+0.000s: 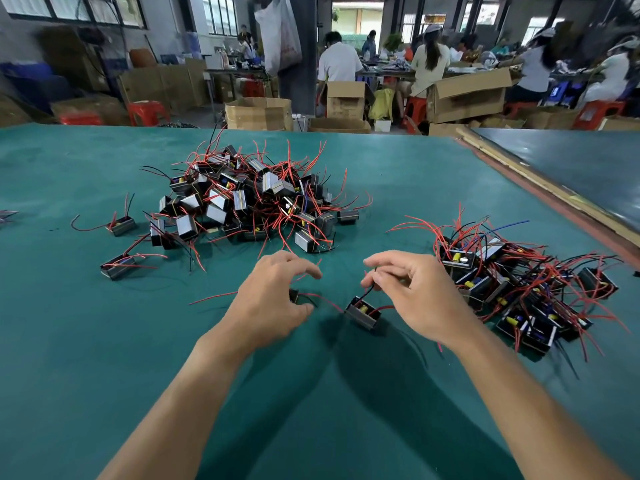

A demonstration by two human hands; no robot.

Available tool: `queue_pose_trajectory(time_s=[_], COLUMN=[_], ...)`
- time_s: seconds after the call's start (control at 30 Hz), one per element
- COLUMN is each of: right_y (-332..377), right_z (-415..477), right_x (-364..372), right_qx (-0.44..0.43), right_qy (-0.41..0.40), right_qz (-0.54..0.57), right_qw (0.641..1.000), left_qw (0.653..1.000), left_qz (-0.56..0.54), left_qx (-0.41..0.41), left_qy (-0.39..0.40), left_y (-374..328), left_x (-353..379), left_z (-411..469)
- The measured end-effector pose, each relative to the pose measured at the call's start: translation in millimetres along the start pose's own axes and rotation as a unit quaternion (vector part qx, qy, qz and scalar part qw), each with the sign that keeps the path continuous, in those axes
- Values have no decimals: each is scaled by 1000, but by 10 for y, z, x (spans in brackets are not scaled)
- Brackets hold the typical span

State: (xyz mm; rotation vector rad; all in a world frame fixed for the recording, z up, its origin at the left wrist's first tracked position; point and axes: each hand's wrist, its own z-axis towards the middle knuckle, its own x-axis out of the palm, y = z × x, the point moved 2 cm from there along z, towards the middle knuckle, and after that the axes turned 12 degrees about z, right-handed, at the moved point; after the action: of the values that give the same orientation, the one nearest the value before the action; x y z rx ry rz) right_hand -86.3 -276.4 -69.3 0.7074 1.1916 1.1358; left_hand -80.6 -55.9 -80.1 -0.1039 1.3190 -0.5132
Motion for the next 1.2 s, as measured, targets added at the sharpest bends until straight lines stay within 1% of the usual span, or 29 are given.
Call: queue_pose_trajectory(time_s=[0.07, 0.13, 0.23, 0.37, 0.47, 0.53, 0.6, 0.67, 0.73, 0.87, 1.03, 1.1, 1.2], right_y=[20, 37, 56, 76, 66, 63, 61, 50, 34, 29, 56, 56, 53], right_z=[-19, -35, -42, -41, -41, -43, -38, -27, -24, -31, -61, -76, -100], right_x=[33, 56, 54, 33, 65, 87, 89, 75, 70, 90, 126, 148, 197], right_qx=[4, 0, -20, -20, -14, -13, -16, -16, -10, -10, 35, 53, 81], right_qy=[34, 55, 46, 46, 62, 67, 67, 65, 64, 70, 115, 133, 176], right_qz=[-16, -28, -46, -28, -50, -51, -55, -62, -60, -49, -1, 11, -2], right_qw=[999, 998, 998, 998, 997, 996, 996, 996, 996, 996, 993, 990, 981], left_qw=[999, 999, 1000, 999, 999, 997, 994, 995, 998, 998, 996, 993, 983], left_qz=[-15, -11, -4, 4, -27, -71, -101, -66, -19, -15, -70, -94, -138], left_qx=[29, 35, 6, -31, -20, 1, 20, 34, 27, -1, -14, -14, -2], left_qy=[10, 17, -3, -22, -38, -18, 34, 66, 59, 54, 55, 75, 118], left_y=[-76, -100, -81, -69, -94, -135, -179, -212, -217, -189, -193, -176, -149], left_x=[10, 23, 6, -16, -56, -80, -72, -34, -6, 7, -29, -36, -45], left_z=[-11, -21, -29, -38, -37, -35, -53, -77, -90, -83, -92, -94, -86])
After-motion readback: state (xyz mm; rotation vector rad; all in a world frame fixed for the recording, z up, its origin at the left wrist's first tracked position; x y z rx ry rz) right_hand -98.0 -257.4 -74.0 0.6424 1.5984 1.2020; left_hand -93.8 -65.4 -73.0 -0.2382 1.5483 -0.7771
